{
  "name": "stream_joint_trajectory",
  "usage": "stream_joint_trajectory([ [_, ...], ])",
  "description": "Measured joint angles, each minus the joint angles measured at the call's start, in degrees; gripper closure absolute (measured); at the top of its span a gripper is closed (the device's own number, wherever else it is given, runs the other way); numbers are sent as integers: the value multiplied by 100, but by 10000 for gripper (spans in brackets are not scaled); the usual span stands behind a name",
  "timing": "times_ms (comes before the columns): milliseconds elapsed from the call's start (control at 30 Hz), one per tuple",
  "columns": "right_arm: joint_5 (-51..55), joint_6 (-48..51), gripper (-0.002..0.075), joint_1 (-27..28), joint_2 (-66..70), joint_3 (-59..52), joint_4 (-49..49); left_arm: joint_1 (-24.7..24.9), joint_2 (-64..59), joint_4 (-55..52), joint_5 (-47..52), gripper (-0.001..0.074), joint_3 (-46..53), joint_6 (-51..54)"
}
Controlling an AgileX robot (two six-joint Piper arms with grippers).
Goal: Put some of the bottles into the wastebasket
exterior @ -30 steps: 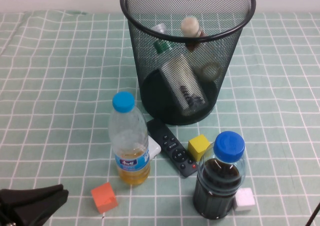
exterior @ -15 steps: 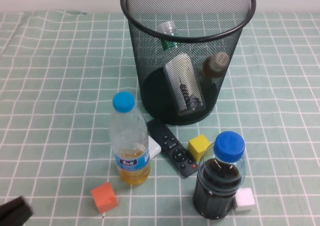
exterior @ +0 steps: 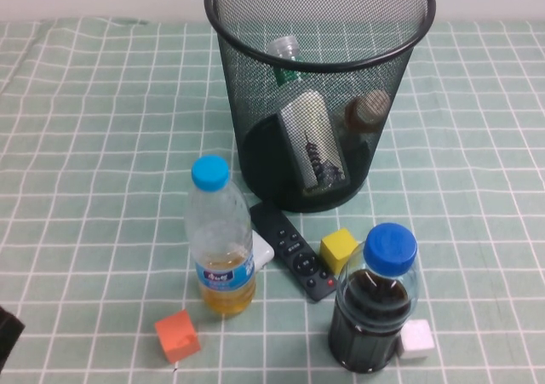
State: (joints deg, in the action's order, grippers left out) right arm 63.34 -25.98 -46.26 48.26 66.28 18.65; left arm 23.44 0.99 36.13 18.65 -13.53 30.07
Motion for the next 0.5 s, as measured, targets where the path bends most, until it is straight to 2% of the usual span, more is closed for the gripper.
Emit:
stream_joint_trajectory([
  [233, -1986, -313, 727, 1, -1315, -2079, 111, 0, 0, 24, -1481, 739, 1347, 21],
  [500, -5437, -547, 727, 1, -1705, -4000, 430, 0, 0, -13, -1488, 739, 1513, 234],
])
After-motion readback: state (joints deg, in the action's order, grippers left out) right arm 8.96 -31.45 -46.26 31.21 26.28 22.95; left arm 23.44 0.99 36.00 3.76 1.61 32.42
